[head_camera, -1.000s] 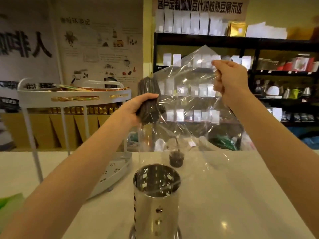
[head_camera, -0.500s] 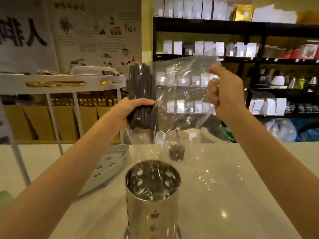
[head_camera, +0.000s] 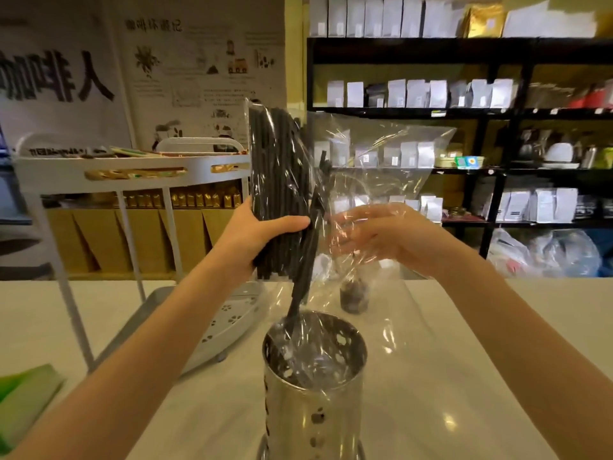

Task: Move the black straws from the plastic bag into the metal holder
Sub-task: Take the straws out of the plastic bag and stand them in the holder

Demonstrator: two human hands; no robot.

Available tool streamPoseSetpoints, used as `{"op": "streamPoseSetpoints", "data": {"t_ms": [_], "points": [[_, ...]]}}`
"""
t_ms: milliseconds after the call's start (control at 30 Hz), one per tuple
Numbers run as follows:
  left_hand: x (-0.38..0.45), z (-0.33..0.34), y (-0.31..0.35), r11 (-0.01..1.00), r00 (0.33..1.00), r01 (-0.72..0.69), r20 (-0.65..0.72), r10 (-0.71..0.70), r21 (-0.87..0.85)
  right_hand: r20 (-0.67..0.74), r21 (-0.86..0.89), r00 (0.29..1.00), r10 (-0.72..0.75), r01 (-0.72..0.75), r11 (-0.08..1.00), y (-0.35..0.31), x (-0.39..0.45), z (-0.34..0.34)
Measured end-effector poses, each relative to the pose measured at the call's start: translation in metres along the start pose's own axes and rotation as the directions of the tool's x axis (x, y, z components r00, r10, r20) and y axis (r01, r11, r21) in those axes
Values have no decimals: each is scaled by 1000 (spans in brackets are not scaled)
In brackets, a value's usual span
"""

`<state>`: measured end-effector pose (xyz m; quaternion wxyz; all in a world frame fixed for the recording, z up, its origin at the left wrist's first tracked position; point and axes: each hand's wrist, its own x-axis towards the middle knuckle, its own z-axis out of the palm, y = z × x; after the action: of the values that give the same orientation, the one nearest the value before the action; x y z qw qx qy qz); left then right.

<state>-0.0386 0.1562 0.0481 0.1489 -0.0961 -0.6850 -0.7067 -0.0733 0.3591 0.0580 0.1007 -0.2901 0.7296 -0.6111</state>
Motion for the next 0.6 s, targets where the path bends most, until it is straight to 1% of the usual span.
{"op": "streamPoseSetpoints", "data": {"t_ms": [100, 167, 333, 500, 600], "points": [[-6, 3, 7, 999, 999, -43, -16, 43, -11, -54, -114, 990, -132, 125, 986, -1, 0, 0], [-8, 3, 11, 997, 997, -79, -14, 79, -5, -64, -147, 982, -175, 164, 975, -5, -1, -1], [-10, 5, 25, 995, 995, -95, 5, 95, -24, -103, -210, 979, -174, 150, 966, -19, -7, -17], [-16, 17, 27, 995, 996, -86, -23, 85, -40, -59, -265, 972, -227, 204, 942, -27, -18, -26], [-22, 22, 25, 991, 992, -120, -42, 118, -50, -58, -266, 966, -251, 227, 937, -26, -25, -24]]}}
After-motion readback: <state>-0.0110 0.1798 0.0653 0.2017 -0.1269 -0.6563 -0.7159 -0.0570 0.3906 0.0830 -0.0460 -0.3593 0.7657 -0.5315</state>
